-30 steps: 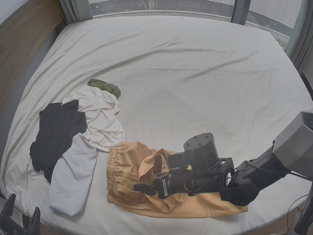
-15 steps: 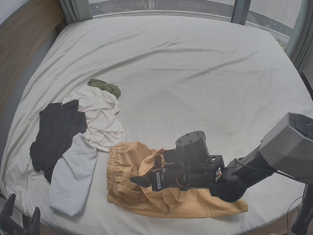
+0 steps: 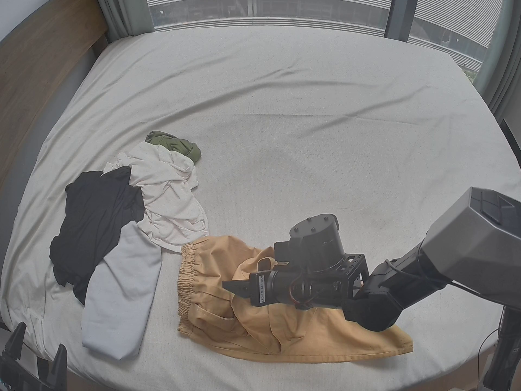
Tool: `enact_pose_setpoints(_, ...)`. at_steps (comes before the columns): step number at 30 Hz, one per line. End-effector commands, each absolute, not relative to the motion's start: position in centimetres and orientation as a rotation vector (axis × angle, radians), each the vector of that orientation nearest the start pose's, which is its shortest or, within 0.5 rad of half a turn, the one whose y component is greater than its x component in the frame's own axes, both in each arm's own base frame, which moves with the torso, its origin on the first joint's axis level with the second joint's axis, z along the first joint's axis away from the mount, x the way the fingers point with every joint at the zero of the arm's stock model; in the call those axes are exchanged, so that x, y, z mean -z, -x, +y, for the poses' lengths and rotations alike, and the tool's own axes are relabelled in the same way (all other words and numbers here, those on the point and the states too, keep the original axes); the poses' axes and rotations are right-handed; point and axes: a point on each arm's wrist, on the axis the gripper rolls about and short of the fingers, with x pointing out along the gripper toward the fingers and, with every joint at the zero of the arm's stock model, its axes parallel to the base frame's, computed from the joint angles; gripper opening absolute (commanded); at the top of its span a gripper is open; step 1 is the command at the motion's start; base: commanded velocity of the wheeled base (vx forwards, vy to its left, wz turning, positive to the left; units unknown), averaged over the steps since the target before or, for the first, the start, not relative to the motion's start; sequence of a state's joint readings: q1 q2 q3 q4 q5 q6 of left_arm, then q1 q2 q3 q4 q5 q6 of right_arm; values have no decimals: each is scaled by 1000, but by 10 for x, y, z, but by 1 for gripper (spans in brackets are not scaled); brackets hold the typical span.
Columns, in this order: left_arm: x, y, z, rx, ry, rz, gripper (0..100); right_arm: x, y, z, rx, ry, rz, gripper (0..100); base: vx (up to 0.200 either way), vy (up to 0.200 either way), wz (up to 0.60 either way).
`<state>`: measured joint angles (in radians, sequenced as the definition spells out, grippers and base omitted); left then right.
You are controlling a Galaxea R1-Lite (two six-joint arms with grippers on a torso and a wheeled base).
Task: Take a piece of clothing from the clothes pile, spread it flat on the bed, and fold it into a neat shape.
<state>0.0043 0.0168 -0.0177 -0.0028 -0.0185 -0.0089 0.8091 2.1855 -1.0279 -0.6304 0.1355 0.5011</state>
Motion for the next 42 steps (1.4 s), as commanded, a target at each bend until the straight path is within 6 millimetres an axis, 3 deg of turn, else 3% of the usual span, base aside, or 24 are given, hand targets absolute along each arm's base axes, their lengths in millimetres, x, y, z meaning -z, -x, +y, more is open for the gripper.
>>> enact_pose_setpoints(1, -76, 23, -1, 14, 9, -1, 100, -62, -275, 292, -759, -276, 736, 0, 0, 0, 0)
enact_pose_setpoints(10, -76, 23, -1, 14, 9, -1, 100, -61, -271, 287, -751, -273, 748, 0, 0, 0, 0)
enact_pose_setpoints(11, -76, 23, -1, 14, 9, -1, 100, -79, -264, 279, -762, -284, 720, 0, 0, 0, 0)
enact_pose_setpoints(18, -76, 23, -1, 14, 9, -1, 100, -108, -245, 239, -739, -307, 690, 0, 0, 0, 0)
enact_pose_setpoints(30, -76, 23, -1, 14, 8, -1, 100, -120, -239, 170, -660, -368, 691, 0, 0, 0, 0)
enact_pose_setpoints(42, -76, 23, -1, 14, 8, -1, 100, -113, -235, 125, -638, -439, 659, 0, 0, 0, 0)
